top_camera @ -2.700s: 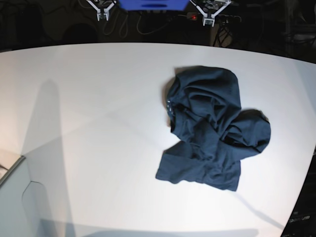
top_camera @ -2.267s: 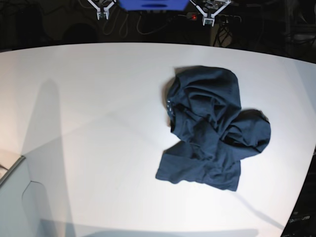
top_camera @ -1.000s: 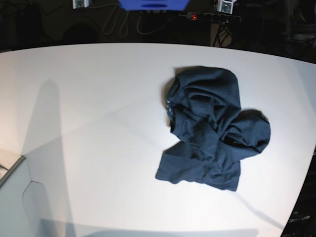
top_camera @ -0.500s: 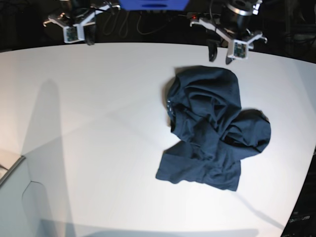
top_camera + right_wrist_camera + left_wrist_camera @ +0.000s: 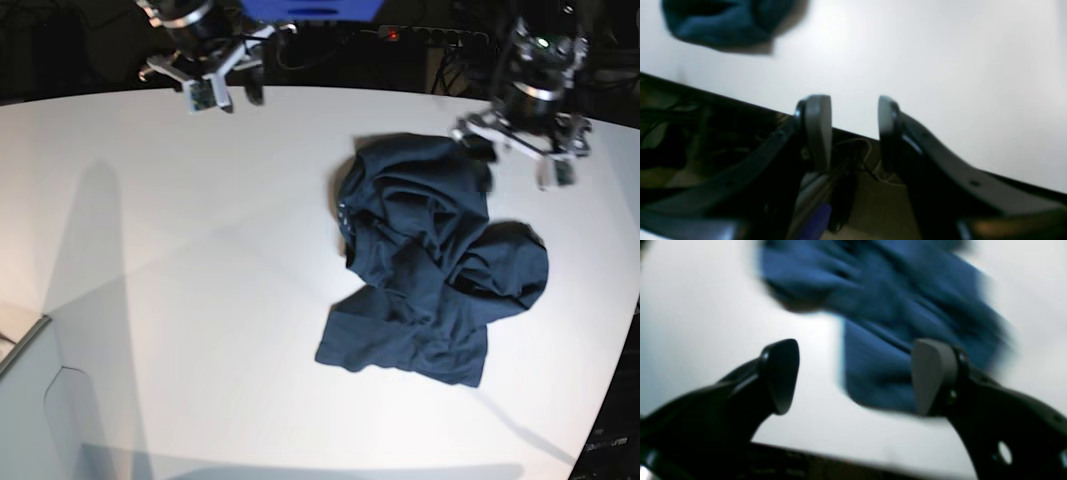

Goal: Layout the t-shirt on the table in an organized manner, then fold the t-shirt properly
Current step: 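Move both grippers to the crumpled navy t-shirt and grasp its edges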

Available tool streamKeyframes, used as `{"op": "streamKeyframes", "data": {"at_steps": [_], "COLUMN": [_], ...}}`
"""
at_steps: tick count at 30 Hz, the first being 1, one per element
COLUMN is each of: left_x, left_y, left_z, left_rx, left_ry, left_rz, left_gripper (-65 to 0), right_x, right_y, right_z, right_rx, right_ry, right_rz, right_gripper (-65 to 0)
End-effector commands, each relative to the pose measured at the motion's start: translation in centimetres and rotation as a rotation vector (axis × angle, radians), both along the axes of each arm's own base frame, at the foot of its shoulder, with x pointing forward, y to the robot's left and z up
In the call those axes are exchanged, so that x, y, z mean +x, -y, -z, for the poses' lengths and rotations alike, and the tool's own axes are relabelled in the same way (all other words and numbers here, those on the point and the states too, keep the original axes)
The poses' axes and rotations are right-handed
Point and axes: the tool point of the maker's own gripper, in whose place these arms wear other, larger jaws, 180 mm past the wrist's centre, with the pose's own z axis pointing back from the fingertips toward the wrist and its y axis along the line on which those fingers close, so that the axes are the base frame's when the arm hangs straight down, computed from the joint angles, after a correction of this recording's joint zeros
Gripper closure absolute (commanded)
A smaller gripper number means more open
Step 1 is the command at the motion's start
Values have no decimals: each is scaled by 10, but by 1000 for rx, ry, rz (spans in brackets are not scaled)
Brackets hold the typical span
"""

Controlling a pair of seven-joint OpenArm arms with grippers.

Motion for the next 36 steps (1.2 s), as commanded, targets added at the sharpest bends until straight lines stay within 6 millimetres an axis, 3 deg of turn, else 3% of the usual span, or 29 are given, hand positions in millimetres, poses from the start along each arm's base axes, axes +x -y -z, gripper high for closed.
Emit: {"op": "streamKeyframes", "data": {"at_steps": [1, 5, 9, 17, 20, 25, 32, 34, 36], "left_x": [10, 29, 51, 103, 120, 142, 131, 129, 126], "left_y": [-8, -51, -83, -118, -121, -94, -89, -89, -88], "left_z": [-8, -3, 20, 58, 71, 82, 116, 118, 120], "left_rx": [-1, 23, 12, -32, -72, -138, -195, -197, -199], "left_ry": [43, 59, 32, -37, -66, -80, -169, -176, -180], "left_rz": [-19, -125, -204, -275, -297, -165, -173, -174, -175], "left_gripper": [-515, -516, -516, -516, -516, -516, -508, -452, -328], "right_x": [2, 9, 19, 35, 36, 36, 41, 44, 48], "right_y": [-7, -22, -31, -45, -49, -49, -50, -57, -63], "right_z": [-5, -6, -13, -16, -16, -16, -18, -18, -14], "right_rx": [18, 37, 54, 52, 51, 52, 53, 61, 63], "right_ry": [13, 10, 42, 33, 24, 22, 36, 40, 38], "right_rz": [-12, -47, -66, -117, -129, -129, -130, -144, -154], "right_gripper": [-240, -240, -244, -245, -245, -245, -245, -245, -245]}}
